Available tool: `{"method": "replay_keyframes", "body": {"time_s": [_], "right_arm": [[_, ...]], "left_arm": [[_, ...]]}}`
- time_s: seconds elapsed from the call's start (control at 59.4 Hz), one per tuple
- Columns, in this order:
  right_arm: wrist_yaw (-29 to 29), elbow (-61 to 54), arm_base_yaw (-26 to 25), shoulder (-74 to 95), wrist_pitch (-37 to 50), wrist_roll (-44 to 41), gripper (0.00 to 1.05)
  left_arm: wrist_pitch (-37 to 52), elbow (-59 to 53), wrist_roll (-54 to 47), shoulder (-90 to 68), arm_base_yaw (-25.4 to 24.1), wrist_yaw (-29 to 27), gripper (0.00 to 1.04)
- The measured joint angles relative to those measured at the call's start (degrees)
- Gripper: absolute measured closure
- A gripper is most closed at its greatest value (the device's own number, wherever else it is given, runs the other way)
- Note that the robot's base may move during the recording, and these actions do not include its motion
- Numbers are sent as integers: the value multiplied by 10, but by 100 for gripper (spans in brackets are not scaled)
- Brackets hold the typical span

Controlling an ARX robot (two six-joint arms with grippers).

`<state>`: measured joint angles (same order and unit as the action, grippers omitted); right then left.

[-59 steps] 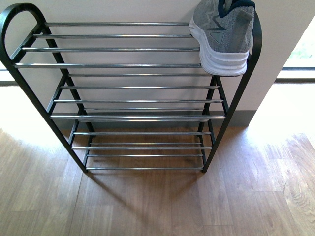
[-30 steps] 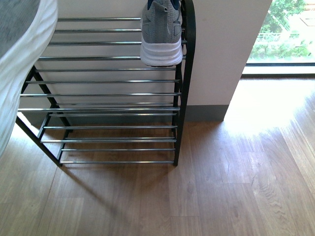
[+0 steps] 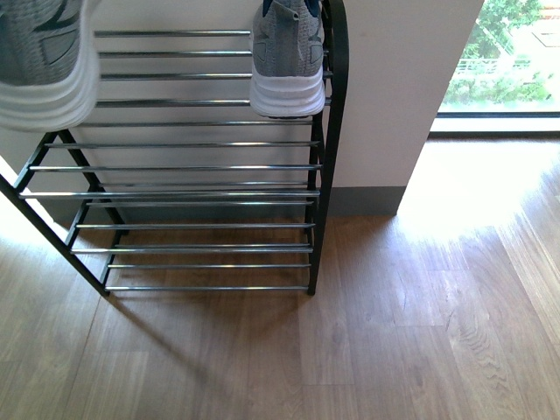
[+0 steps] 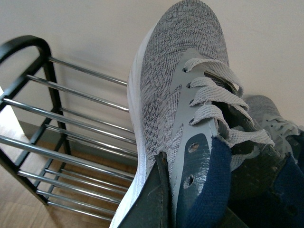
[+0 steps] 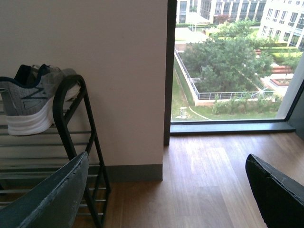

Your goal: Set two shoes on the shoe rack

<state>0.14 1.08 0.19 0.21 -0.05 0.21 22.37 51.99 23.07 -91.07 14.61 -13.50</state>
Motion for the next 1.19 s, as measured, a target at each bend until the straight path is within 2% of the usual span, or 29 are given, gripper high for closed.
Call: {"method": "replay_keyframes", "body": {"time_s": [0.219, 0.656, 1.01, 1.127, 1.195], "right_arm": [[0, 0, 0, 0, 0, 0, 9], [0, 0, 0, 0, 0, 0, 9], [0, 0, 0, 0, 0, 0, 9], [0, 0, 0, 0, 0, 0, 9], [0, 0, 0, 0, 0, 0, 9]], "left_arm": [[-15, 68, 25, -110, 36, 18, 103], [-66, 249, 82, -283, 36, 25, 103], [-99, 315, 142, -328, 37, 36, 103], [-103, 319, 166, -331, 31, 74, 77], [-98, 319, 170, -331, 31, 79, 66]]}}
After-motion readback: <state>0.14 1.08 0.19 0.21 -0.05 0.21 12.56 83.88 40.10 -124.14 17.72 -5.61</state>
